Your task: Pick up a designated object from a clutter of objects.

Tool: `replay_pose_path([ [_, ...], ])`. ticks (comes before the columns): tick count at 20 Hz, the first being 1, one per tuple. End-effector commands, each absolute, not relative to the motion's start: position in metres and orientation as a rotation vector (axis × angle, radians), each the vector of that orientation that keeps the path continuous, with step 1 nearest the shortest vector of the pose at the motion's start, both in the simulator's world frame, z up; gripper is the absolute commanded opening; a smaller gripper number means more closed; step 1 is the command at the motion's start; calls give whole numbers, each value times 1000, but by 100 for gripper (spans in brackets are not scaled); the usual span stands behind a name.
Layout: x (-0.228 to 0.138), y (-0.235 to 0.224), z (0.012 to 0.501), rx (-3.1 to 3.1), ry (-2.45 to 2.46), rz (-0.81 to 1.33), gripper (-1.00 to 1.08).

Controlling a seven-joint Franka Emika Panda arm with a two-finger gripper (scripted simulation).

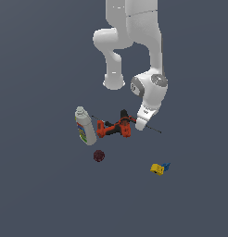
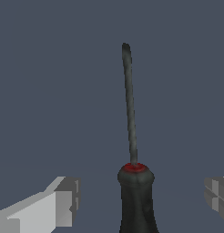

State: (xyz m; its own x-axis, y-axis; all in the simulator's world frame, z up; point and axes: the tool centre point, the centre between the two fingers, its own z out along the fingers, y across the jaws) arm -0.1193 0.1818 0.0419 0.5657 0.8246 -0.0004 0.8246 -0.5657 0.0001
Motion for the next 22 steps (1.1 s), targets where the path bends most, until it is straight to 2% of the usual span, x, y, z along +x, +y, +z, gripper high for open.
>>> replay_pose_path([
  [1,-120,182,30,2778,1466,-1,100],
  [13,-119,182,13,2778,1468,0,100],
  [14,-119,182,13,2778,1468,0,-100],
  [22,-119,182,13,2778,1468,0,-100],
])
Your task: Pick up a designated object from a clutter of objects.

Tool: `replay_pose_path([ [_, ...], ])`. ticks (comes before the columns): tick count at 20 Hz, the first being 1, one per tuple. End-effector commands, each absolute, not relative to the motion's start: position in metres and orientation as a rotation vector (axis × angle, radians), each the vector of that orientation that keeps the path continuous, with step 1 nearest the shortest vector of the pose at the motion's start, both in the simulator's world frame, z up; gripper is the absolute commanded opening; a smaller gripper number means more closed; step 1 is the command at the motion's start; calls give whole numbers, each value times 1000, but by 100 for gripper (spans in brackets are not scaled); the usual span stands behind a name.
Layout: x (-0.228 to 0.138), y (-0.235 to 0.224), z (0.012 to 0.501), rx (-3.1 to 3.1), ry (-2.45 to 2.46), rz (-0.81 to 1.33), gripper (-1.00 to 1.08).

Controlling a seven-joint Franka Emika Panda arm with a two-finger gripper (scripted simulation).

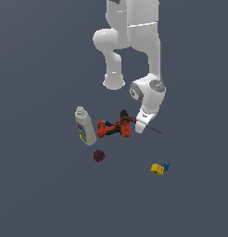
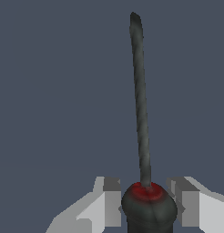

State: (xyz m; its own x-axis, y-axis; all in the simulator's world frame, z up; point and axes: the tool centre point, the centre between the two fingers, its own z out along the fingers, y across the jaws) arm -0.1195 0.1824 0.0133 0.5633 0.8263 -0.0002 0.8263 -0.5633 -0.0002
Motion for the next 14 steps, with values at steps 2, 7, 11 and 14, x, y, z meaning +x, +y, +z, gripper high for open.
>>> replay_pose_path([
  [2,-119,182,13,-2778,-1468,0,-100],
  [7,-119,178,18,-2778,-1468,0,-100],
  [11,-119,170,28,-2778,-1469,1,-100],
  [14,-118,160,40,-2778,-1469,1,-100],
])
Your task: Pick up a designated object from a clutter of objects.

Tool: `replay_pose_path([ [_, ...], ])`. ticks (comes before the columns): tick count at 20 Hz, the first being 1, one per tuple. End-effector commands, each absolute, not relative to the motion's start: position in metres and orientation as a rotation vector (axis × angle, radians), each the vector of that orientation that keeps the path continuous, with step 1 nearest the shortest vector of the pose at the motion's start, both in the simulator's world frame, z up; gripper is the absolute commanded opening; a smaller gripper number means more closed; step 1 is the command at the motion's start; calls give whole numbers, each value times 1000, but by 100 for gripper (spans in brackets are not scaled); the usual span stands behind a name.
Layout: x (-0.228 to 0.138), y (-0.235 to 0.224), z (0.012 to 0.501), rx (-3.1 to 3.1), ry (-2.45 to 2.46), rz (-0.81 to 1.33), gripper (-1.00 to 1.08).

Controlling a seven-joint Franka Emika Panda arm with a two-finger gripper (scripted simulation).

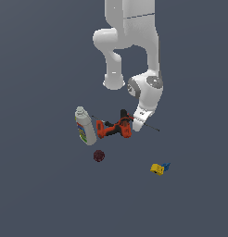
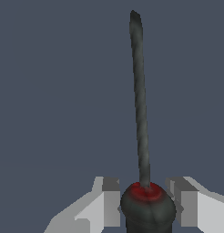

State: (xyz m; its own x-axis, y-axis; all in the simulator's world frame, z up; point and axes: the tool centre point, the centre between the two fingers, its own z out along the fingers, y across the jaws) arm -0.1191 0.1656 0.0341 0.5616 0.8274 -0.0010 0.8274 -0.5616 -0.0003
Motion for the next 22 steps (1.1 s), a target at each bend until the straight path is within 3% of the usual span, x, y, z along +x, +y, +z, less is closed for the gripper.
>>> replay_pose_path([
  [1,-118,156,45,2776,1468,-1,-100],
  [22,-110,40,190,2781,1473,4,-100],
])
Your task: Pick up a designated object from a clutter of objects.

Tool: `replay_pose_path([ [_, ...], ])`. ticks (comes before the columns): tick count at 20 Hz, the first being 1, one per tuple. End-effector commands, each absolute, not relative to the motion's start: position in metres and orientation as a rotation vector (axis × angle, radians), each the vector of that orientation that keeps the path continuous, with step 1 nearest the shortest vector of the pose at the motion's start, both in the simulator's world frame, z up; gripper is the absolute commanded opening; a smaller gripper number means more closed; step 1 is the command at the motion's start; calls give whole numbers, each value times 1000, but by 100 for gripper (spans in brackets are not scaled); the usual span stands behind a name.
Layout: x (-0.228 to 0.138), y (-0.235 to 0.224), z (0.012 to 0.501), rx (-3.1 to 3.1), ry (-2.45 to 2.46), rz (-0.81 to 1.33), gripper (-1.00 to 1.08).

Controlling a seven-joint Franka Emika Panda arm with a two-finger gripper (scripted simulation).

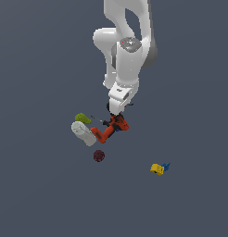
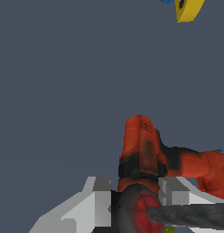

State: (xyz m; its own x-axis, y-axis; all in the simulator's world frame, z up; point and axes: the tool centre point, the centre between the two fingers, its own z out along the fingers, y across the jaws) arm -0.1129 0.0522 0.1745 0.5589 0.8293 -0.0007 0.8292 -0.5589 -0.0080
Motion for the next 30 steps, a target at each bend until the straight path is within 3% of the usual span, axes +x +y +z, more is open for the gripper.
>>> replay_pose_path([
  [1,-110,34,198,-2771,-1468,-4,-100],
  [17,-99,-68,323,-2776,-1466,-1,-100],
  [30,-93,-93,354,-2778,-1466,0,-100],
])
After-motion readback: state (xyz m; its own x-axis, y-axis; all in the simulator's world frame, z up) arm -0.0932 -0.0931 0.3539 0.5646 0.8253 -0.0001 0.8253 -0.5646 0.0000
